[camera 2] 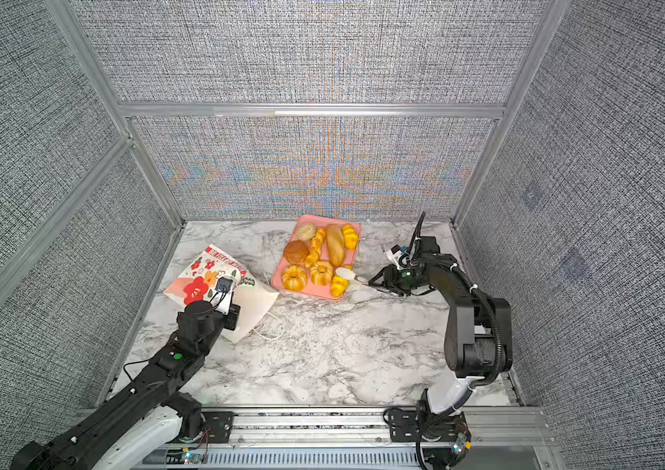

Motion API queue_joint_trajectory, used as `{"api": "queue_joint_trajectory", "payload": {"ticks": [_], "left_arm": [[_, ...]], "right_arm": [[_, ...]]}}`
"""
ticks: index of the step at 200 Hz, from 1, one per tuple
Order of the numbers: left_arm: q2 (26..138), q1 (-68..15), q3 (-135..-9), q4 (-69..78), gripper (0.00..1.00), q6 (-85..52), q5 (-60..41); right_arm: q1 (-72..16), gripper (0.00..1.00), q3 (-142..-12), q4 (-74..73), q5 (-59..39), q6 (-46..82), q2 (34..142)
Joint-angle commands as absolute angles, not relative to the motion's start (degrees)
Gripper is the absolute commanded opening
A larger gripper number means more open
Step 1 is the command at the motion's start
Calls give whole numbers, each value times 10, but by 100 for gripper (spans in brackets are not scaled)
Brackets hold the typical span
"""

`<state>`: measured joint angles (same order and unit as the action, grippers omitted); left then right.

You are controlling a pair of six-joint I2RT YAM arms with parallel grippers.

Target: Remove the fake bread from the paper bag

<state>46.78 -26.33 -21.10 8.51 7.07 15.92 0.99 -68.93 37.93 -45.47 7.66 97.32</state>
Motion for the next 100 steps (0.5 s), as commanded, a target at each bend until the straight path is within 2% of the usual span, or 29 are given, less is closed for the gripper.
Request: {"api": "queue_joint_trajectory", "payload": {"ticks": [1, 100], "left_arm": [[468, -262, -214, 92, 0, 69, 156], [461, -262, -216, 89, 0, 69, 153]], "right_arm": [[8, 44, -702, 398, -427, 69, 973], [4, 46, -745, 438, -350, 70, 954]]}}
